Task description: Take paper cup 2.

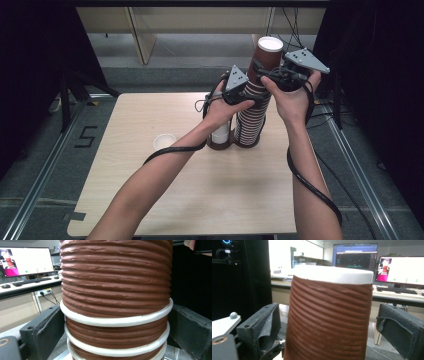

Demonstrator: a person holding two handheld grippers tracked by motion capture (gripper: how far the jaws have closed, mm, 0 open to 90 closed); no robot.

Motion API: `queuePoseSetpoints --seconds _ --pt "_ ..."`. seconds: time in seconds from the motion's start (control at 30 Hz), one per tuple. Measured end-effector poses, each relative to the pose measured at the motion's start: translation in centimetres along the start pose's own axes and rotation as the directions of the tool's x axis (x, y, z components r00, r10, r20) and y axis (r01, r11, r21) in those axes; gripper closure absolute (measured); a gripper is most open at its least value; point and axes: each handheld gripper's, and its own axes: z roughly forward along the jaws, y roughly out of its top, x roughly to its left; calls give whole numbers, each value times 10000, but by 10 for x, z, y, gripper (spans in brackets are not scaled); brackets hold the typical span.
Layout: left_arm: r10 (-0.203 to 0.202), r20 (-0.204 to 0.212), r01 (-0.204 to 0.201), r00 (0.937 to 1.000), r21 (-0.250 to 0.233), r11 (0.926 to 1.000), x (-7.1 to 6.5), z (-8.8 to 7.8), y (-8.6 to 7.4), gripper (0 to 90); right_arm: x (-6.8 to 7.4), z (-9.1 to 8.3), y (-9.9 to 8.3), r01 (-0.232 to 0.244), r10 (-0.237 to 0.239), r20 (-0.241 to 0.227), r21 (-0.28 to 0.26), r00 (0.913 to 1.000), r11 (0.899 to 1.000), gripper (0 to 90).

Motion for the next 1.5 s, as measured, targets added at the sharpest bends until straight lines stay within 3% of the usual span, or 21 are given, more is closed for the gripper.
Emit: queuePoseSetpoints --seconds 0.7,1.5 --pt "182 4 -182 9998 59 9998 -3 1 1 32 0 15 1 -216 216 9 379 9998 9990 165" --pt "323 -27 -323 9995 157 9994 -3 1 1 31 0 13 14 -479 481 107 -157 9988 9987 203"
